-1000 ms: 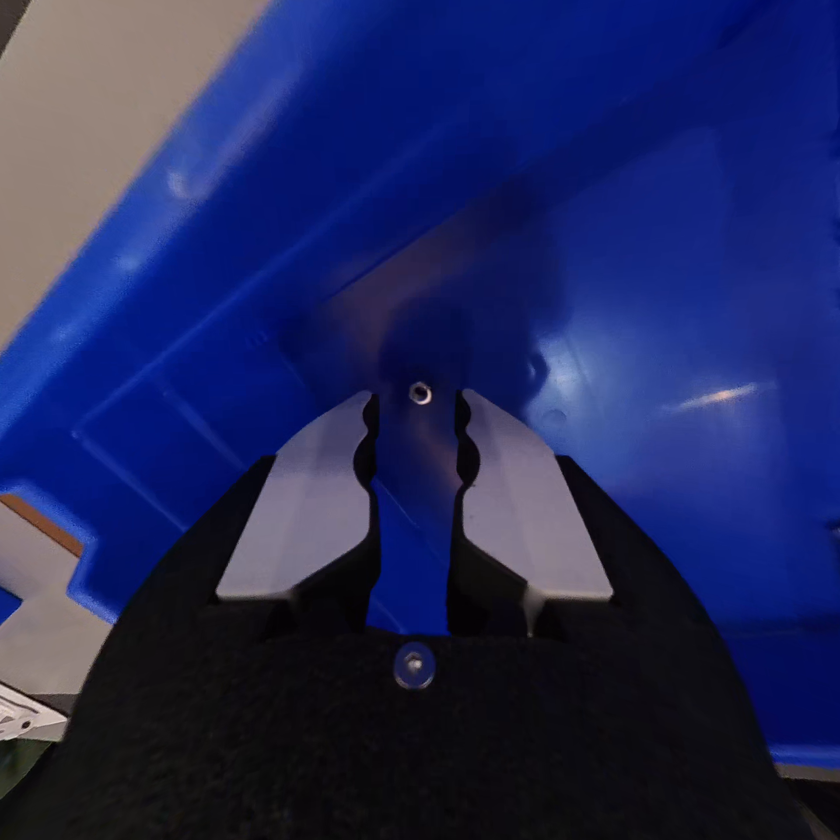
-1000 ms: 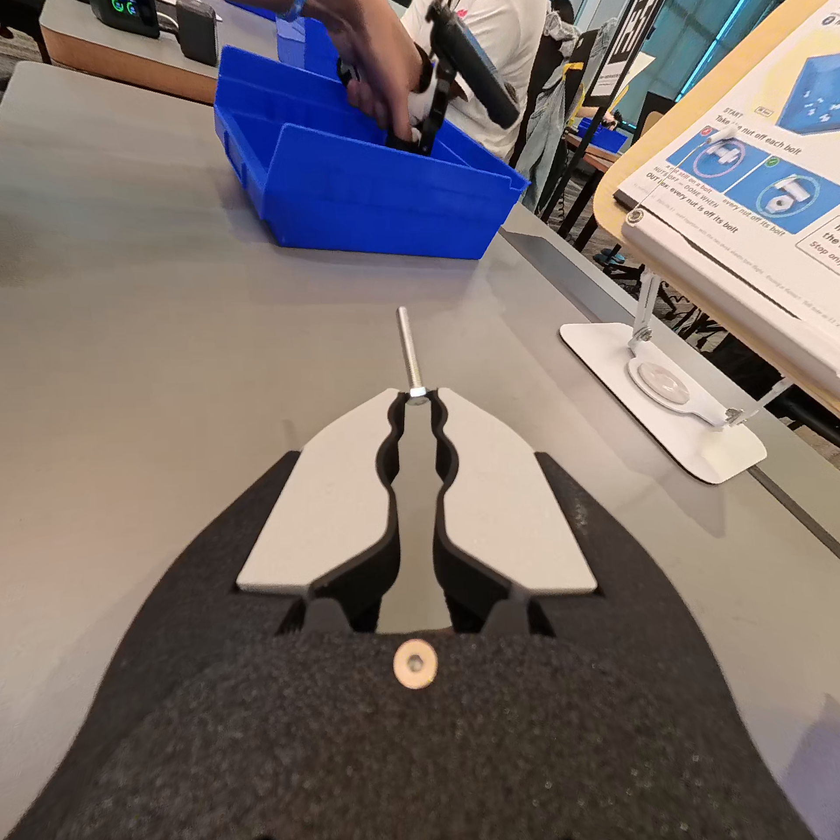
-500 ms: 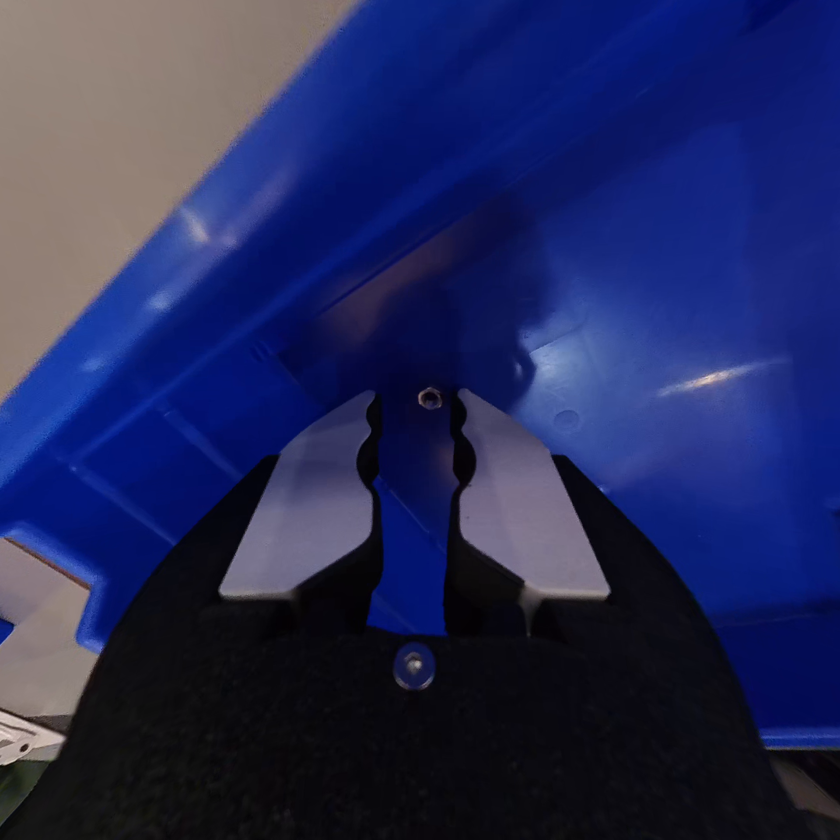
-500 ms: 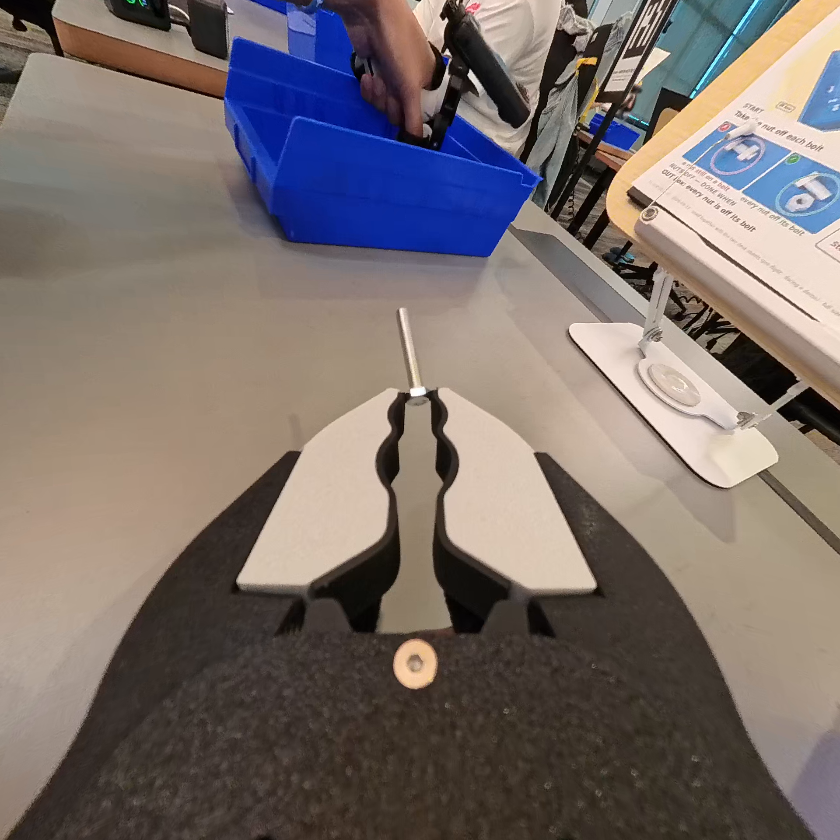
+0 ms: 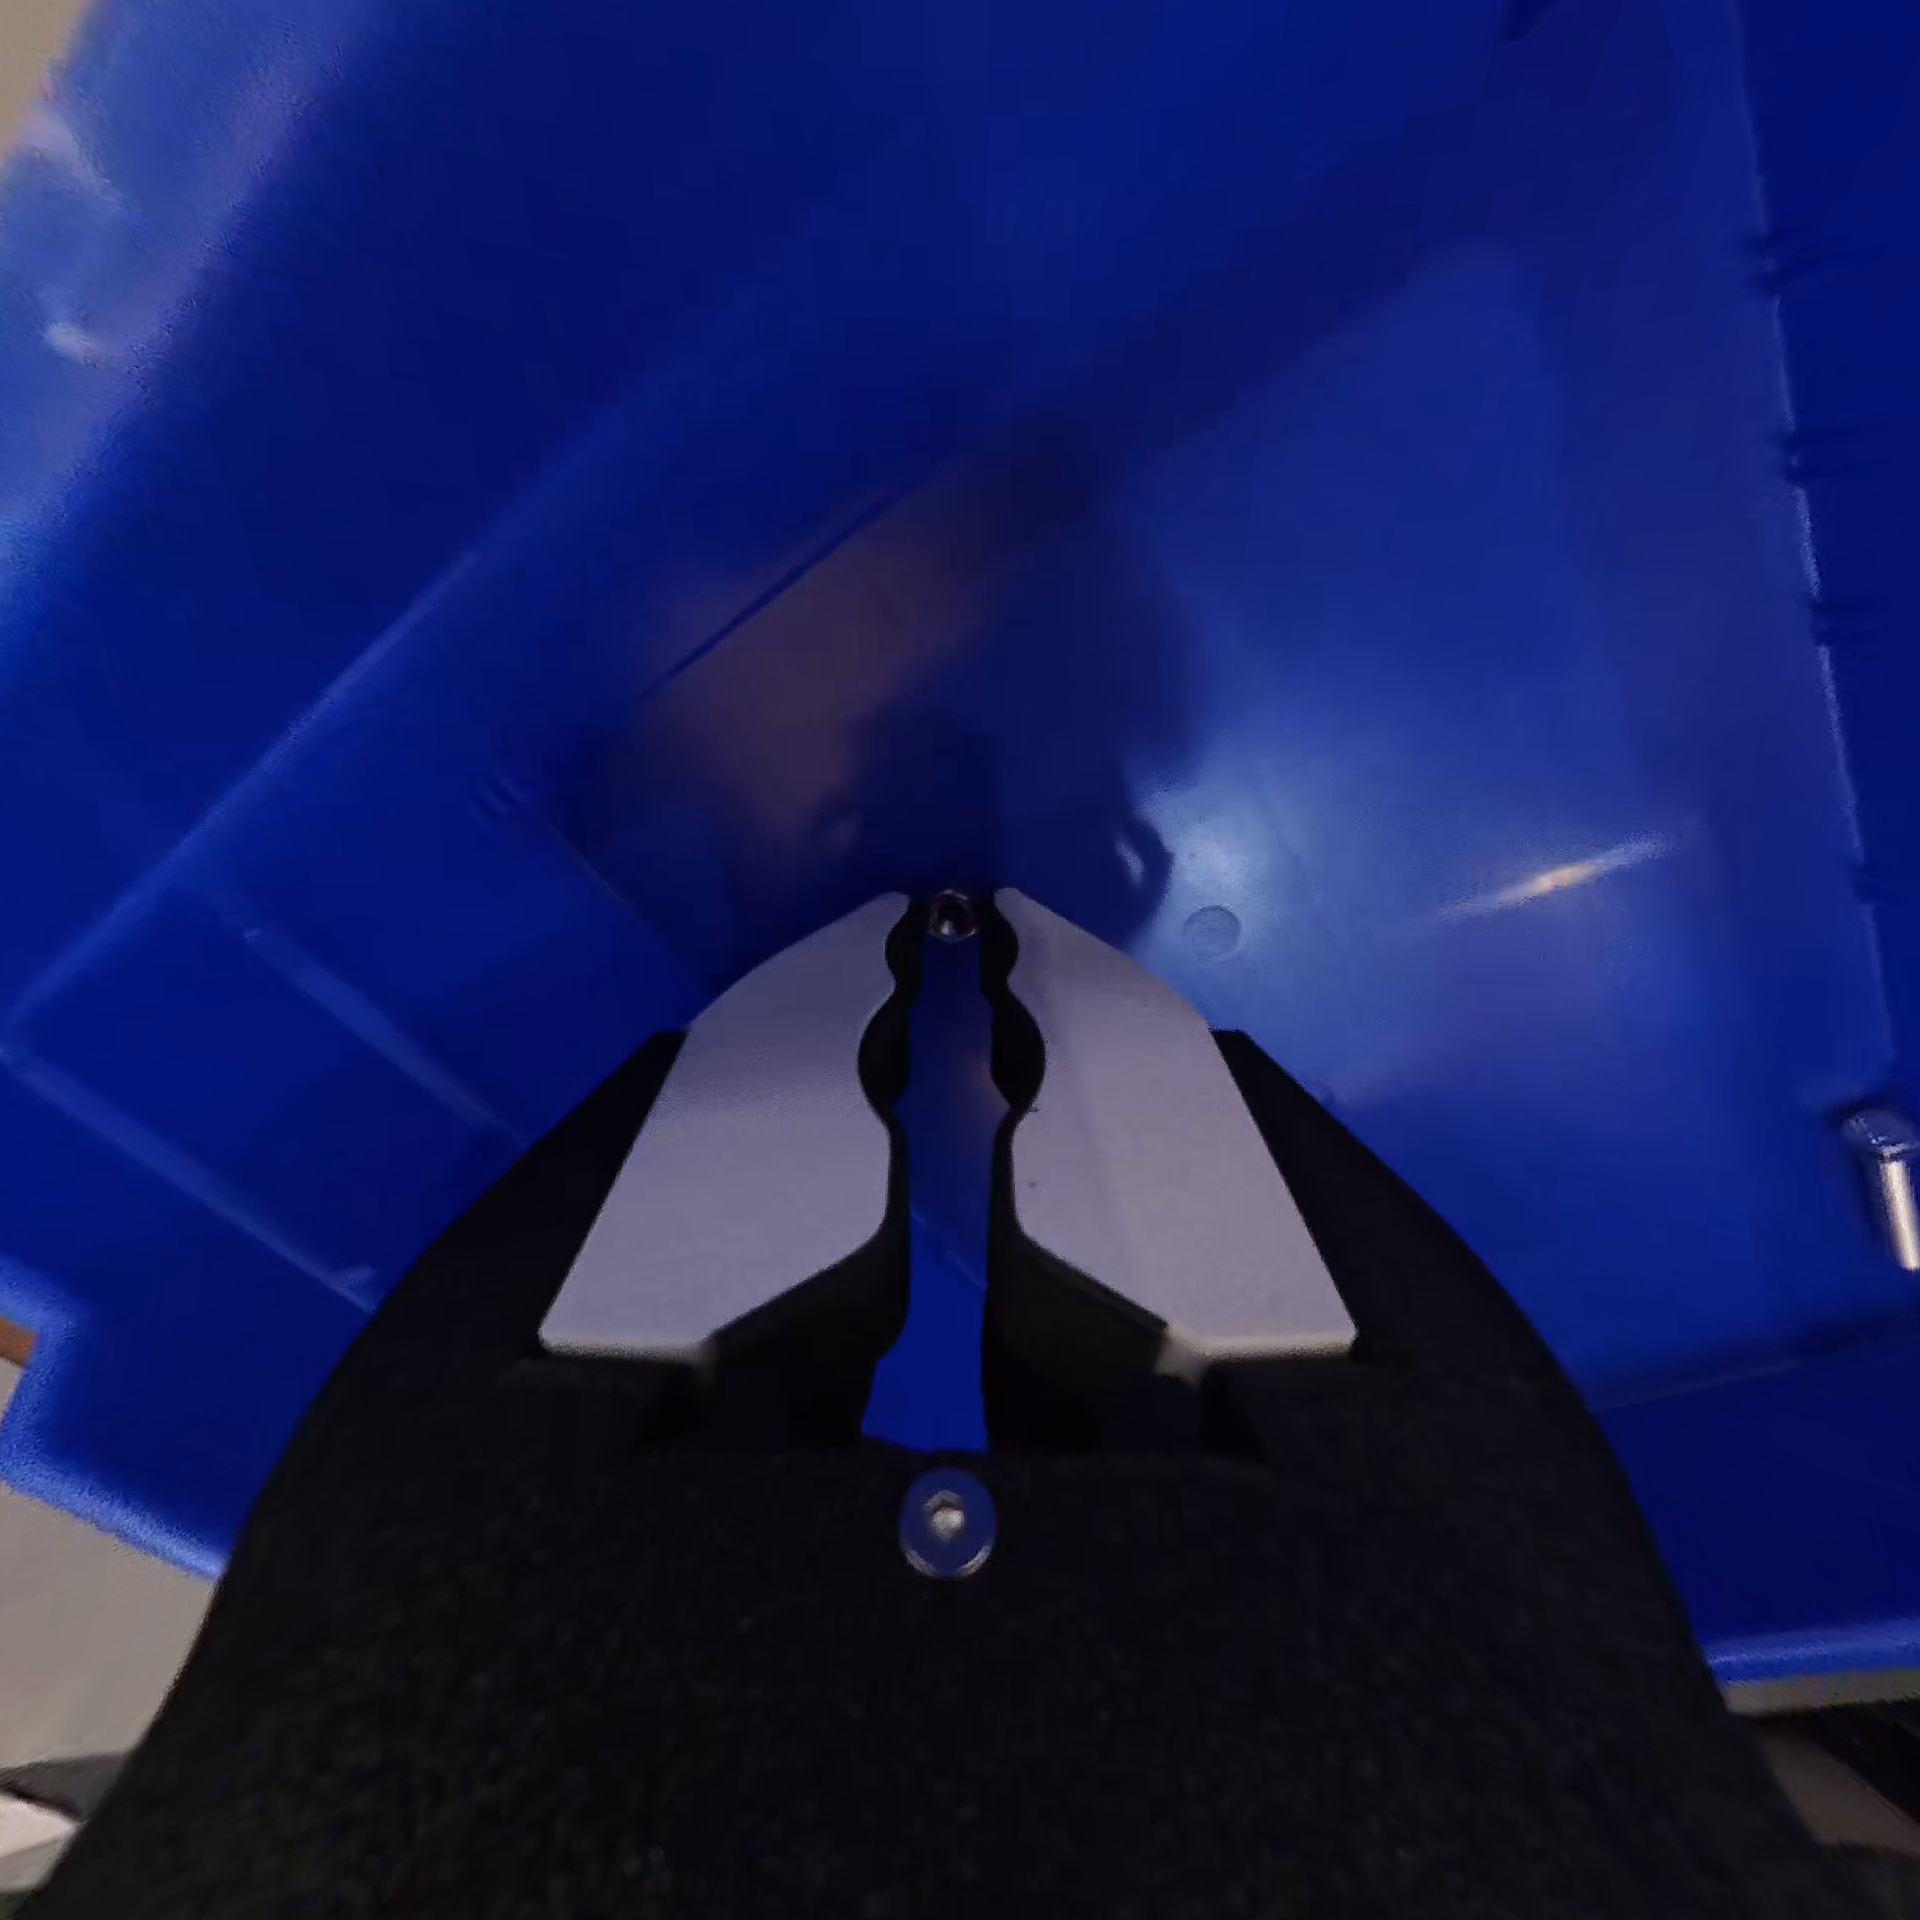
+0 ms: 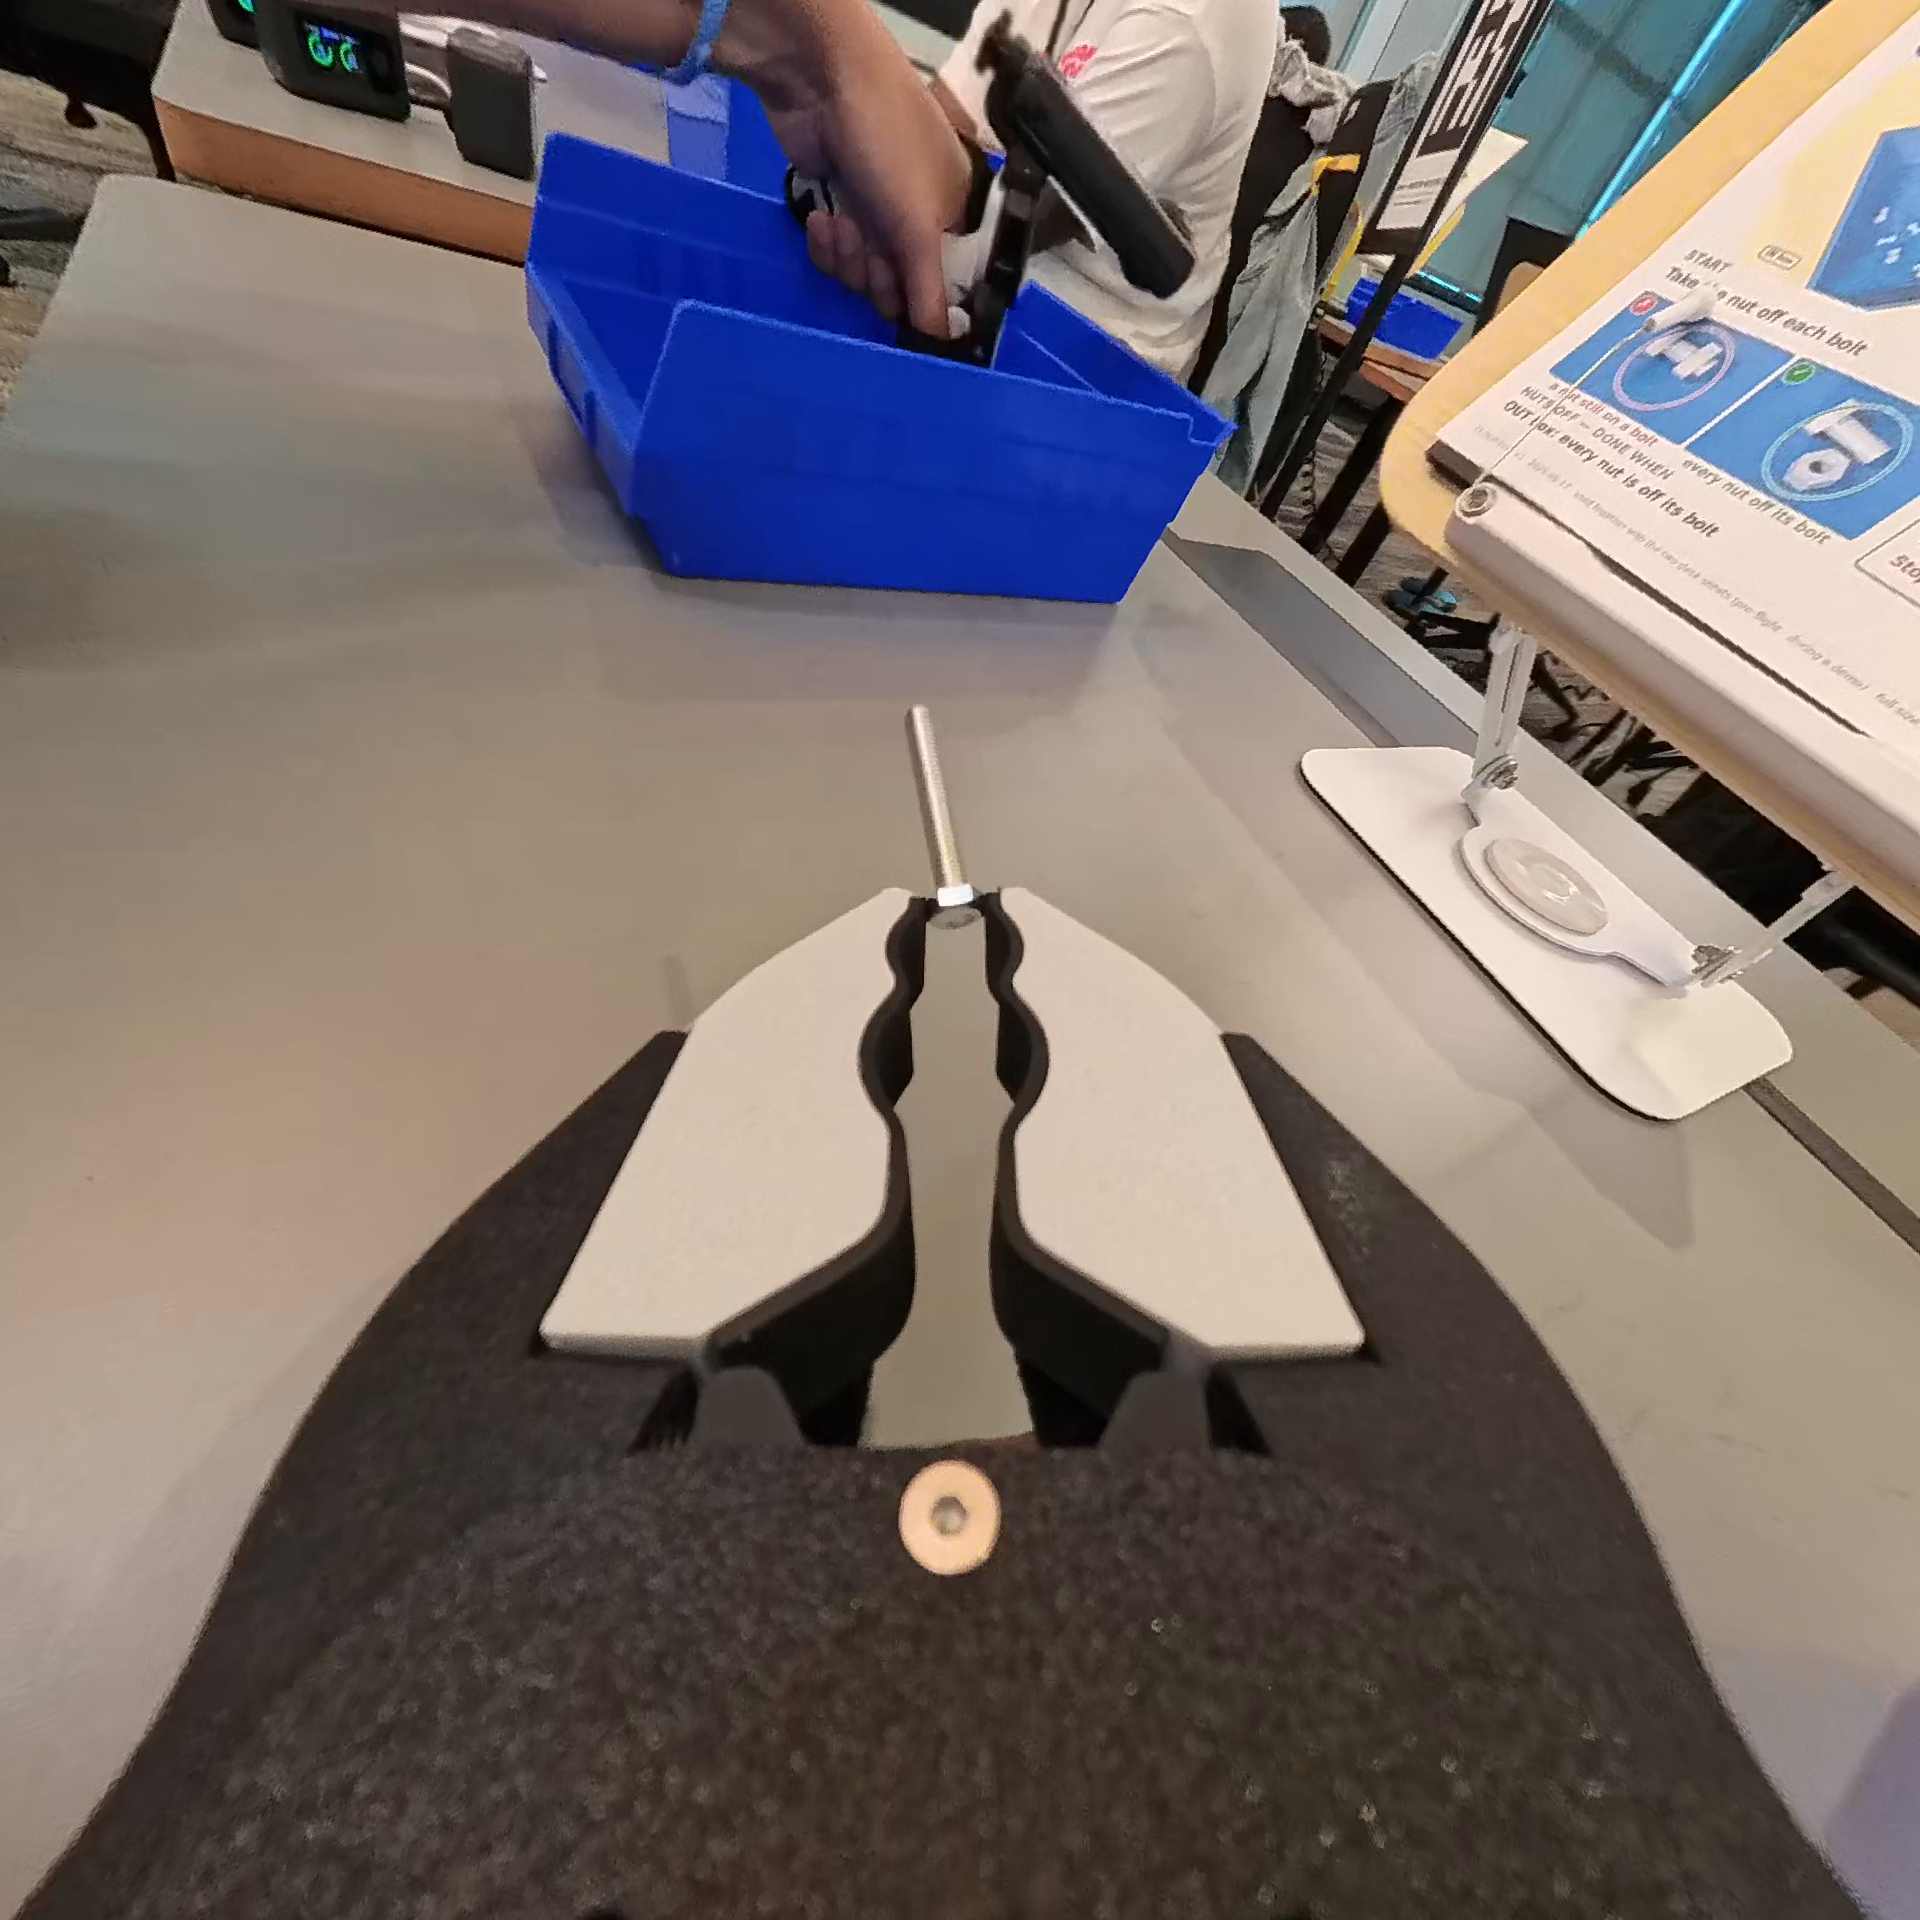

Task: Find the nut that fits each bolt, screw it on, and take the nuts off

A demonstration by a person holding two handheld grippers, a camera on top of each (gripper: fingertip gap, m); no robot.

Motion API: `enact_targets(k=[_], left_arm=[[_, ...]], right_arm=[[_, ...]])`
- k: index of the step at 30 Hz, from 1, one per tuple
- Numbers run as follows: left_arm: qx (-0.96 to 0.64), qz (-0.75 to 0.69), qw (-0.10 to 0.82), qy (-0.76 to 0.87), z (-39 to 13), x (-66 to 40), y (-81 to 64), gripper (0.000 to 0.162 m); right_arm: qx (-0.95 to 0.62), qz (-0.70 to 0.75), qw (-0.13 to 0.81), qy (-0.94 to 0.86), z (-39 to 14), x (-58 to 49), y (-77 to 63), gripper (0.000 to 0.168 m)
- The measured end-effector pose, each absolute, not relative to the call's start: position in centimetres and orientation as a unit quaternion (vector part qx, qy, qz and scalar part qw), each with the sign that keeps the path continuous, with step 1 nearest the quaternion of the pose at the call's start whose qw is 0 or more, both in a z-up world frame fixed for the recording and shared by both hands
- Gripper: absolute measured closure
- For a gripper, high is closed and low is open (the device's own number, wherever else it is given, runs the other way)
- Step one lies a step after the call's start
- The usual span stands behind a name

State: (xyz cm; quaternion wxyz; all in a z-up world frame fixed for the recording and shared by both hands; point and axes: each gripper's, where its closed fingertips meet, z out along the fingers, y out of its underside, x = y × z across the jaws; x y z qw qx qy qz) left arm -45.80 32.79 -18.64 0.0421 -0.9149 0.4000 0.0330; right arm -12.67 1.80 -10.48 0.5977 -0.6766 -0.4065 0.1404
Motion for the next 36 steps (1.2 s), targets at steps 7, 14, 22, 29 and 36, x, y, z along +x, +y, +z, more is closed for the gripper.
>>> enact_targets(k=[7,14,22,29,36], left_arm=[[-0.827,-0.305,0.263,0.392,-7.9,-37.4,25.3,0.153],[-0.607,-0.647,0.253,0.386,1.4,-29.0,10.0,0.153],[-0.537,-0.732,0.15,0.392,0.8,-18.9,5.9,0.153],[-0.556,-0.728,0.079,0.392,-1.6,-15.8,7.6,0.153],[-0.568,-0.726,0.089,0.377,-2.4,-15.3,8.4,0.153]], right_arm=[[-0.658,0.147,0.624,-0.395,-9.0,-11.9,1.6,0.157],[-0.592,0.168,0.654,-0.44,-3.9,-13.2,1.5,0.157],[-0.506,-0.001,0.667,-0.547,0.0,-14.3,4.8,0.158],[-0.476,-0.136,0.678,-0.544,-1.1,-12.2,7.4,0.158],[-0.474,-0.199,0.649,-0.561,-2.9,-11.6,8.4,0.158]])
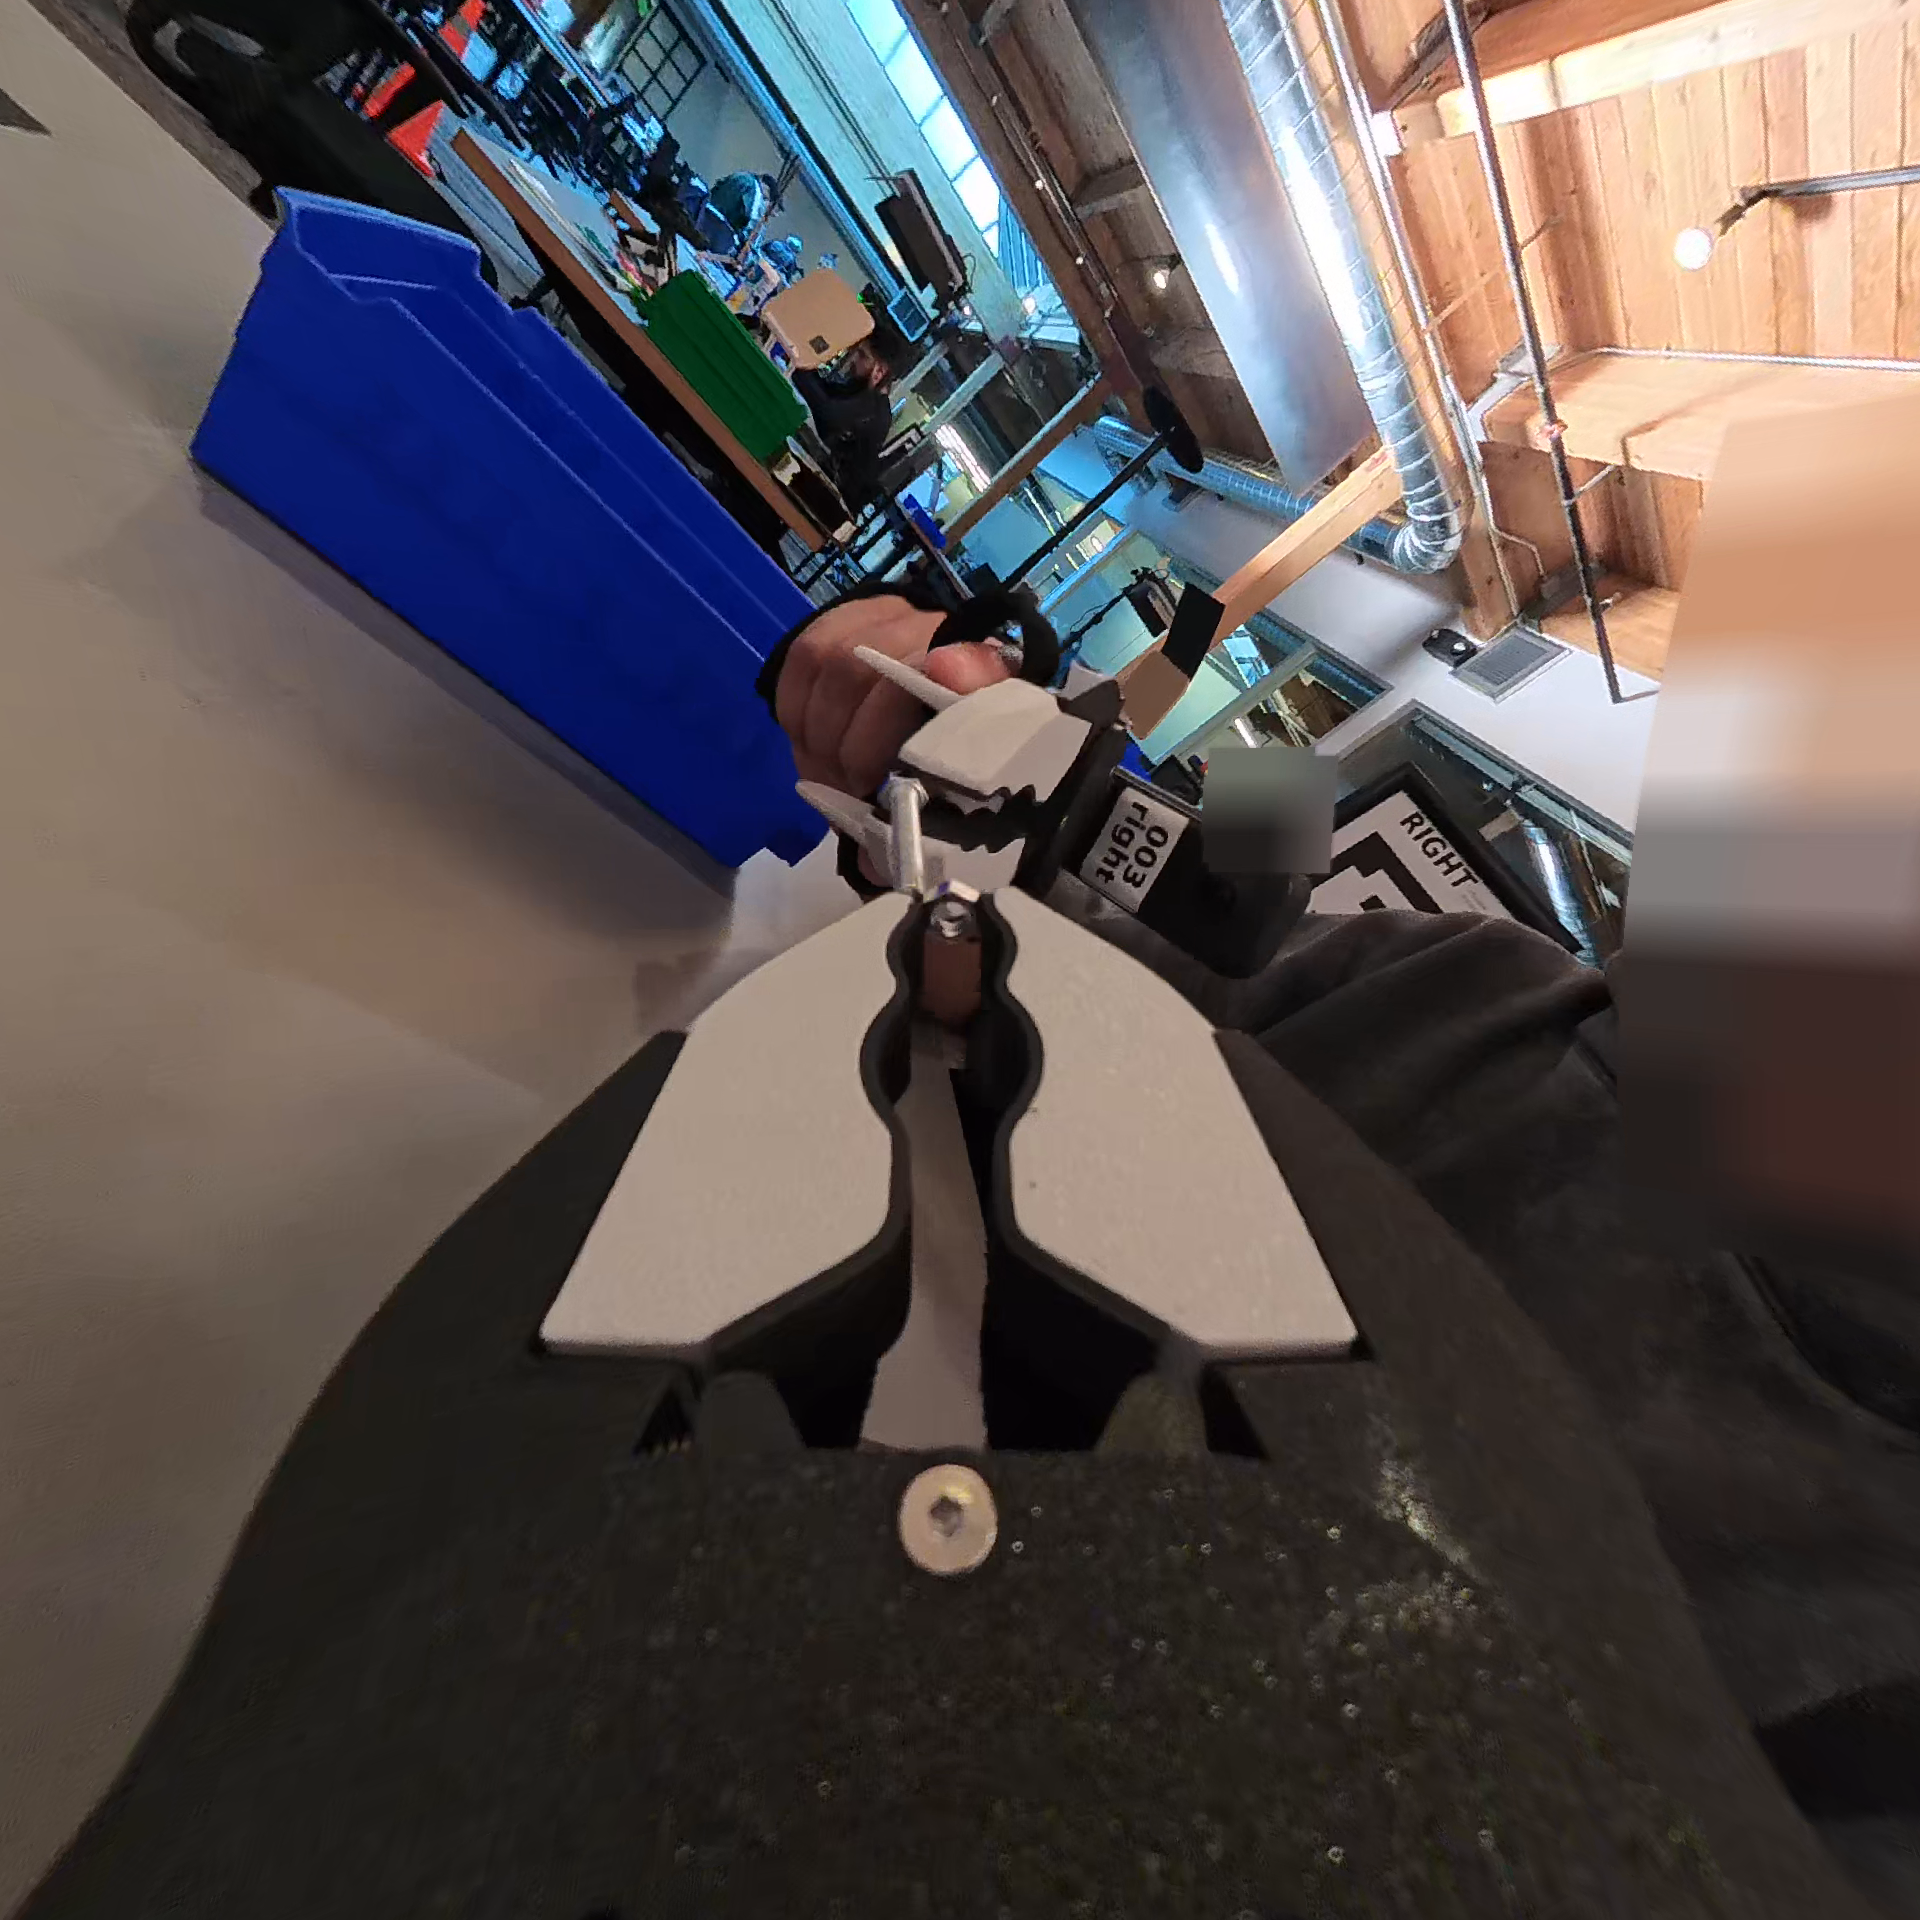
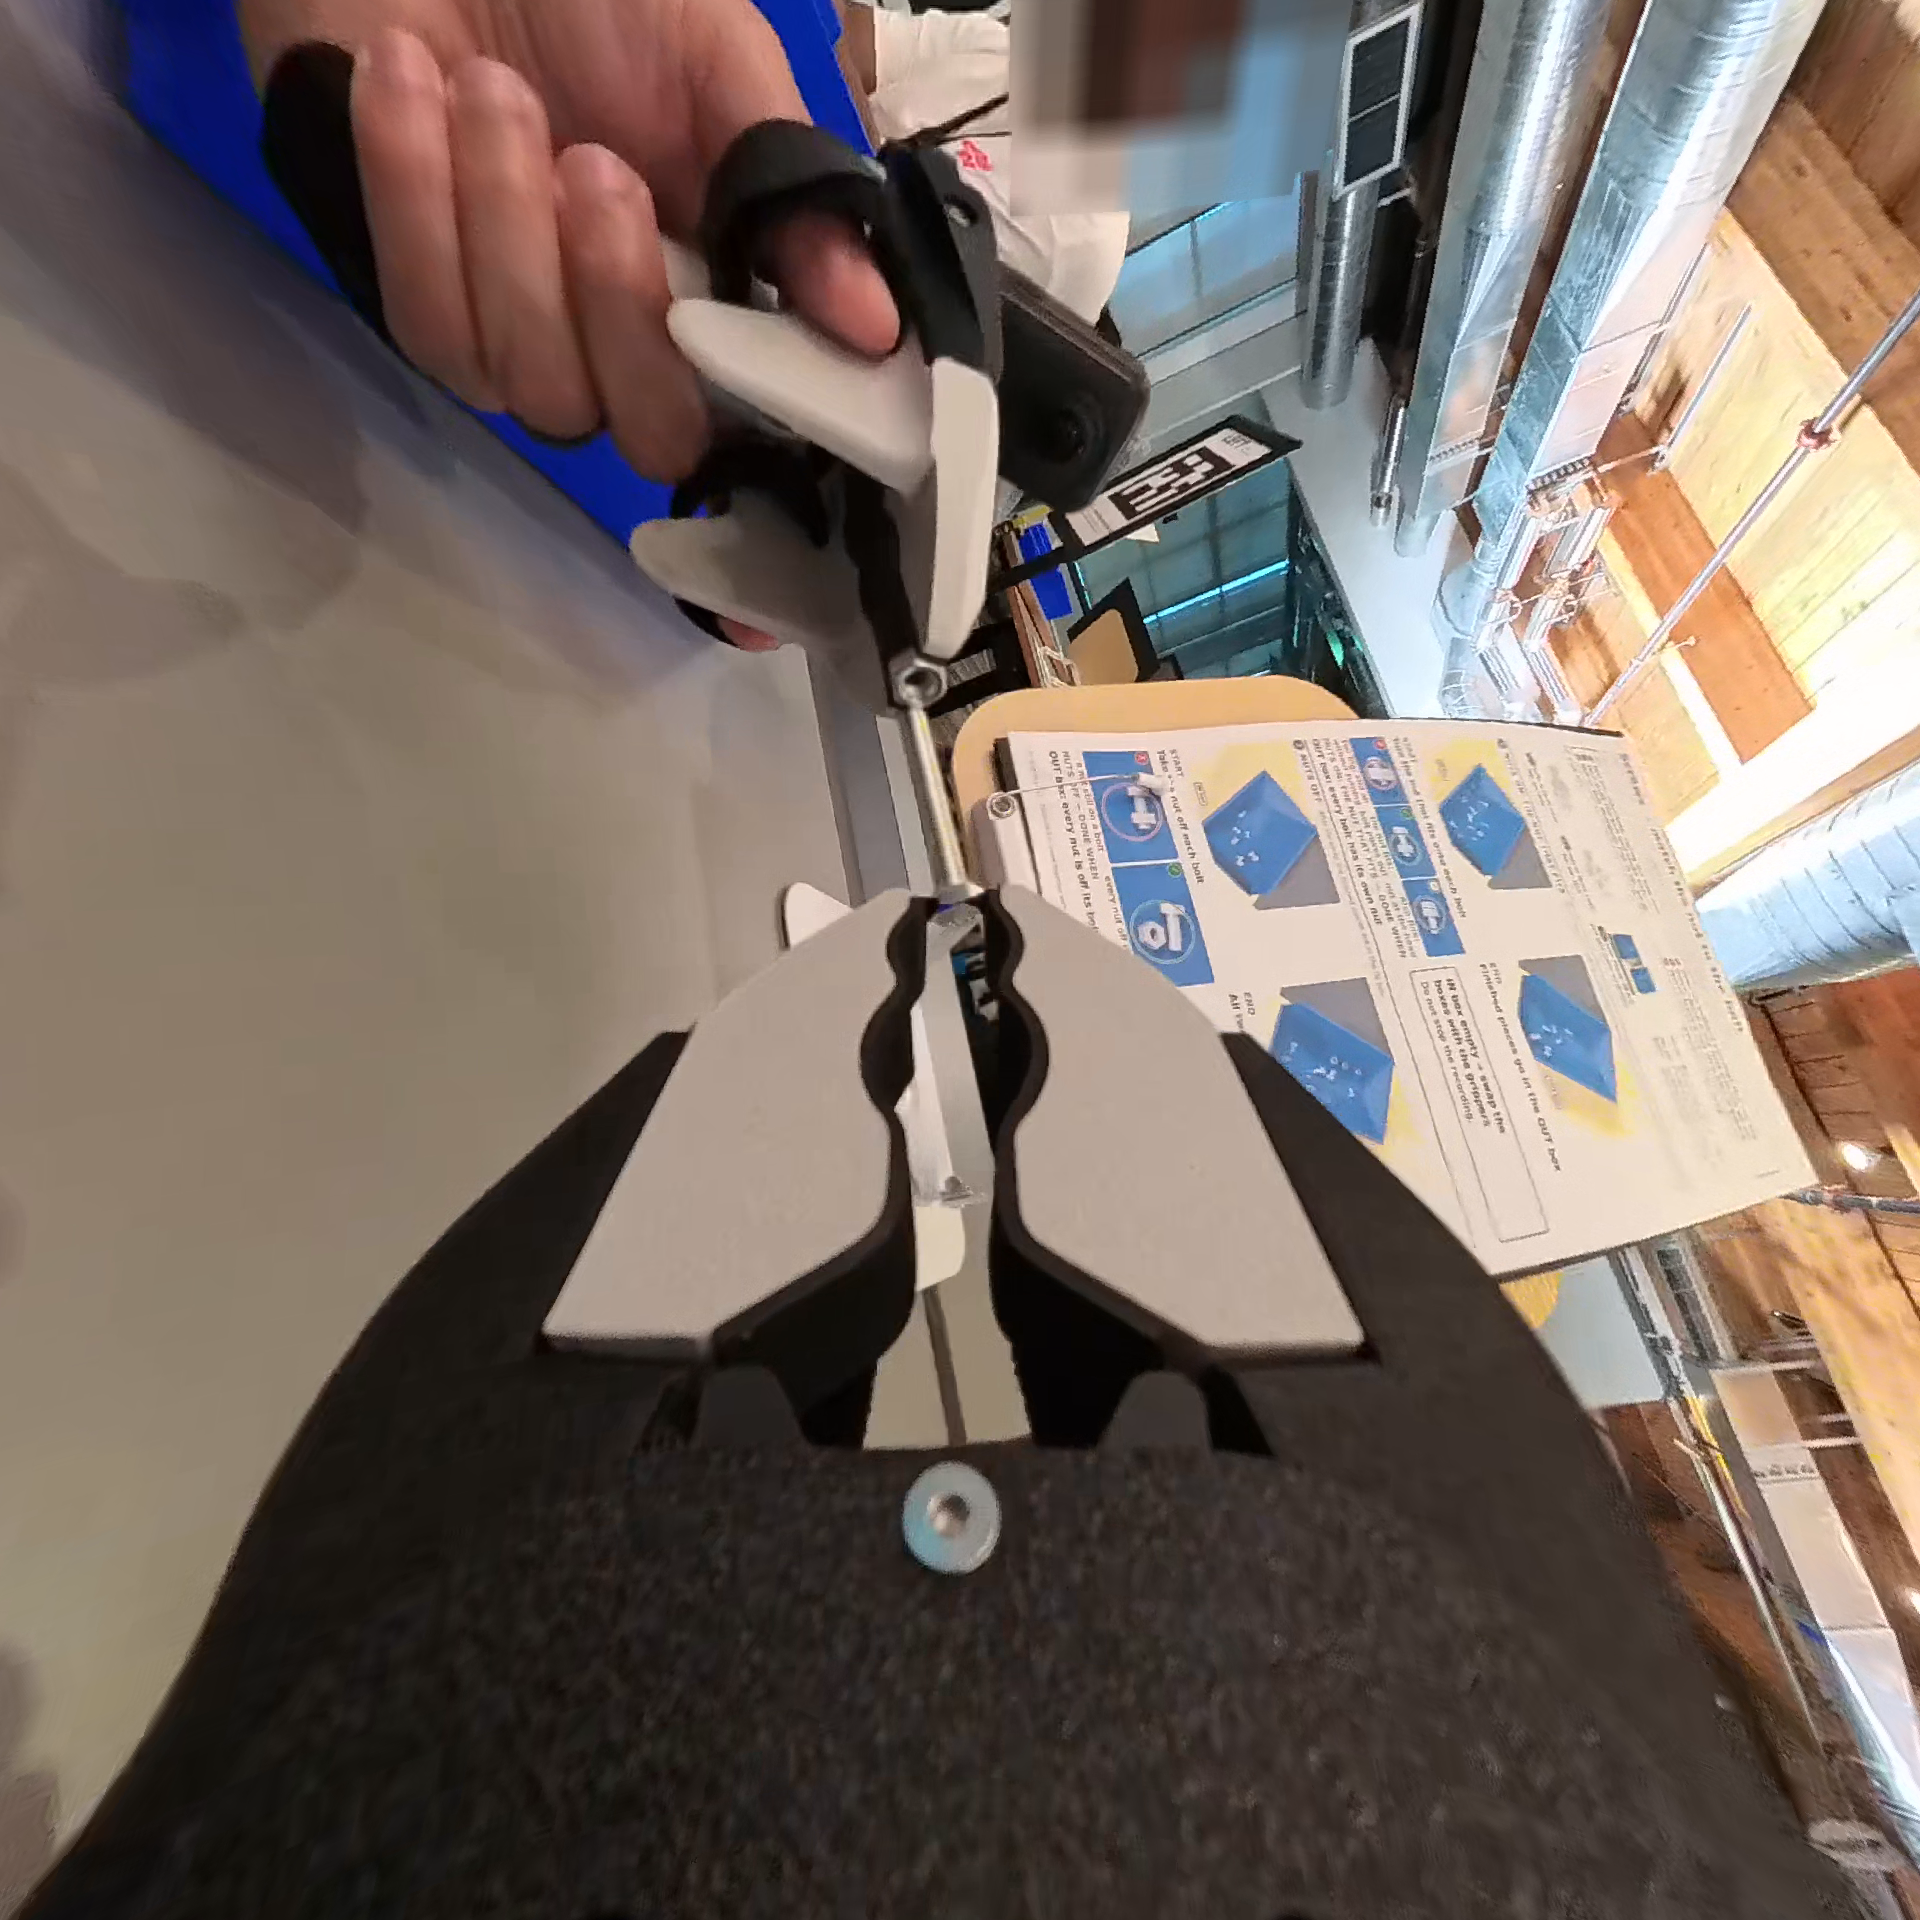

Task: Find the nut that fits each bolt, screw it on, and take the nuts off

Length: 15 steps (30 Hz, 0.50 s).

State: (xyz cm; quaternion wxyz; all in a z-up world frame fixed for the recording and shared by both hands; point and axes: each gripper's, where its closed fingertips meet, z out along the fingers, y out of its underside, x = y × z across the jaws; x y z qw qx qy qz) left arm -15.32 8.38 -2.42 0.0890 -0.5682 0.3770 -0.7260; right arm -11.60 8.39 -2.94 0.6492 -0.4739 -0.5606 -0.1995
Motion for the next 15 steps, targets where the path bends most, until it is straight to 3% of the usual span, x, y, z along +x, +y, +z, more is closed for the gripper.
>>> enact_targets(k=[15], left_arm=[[-0.587,-0.716,0.092,0.366,-4.1,-15.1,8.4,0.153]], right_arm=[[-0.478,-0.207,0.646,-0.558,-3.6,-11.7,8.0,0.158]])
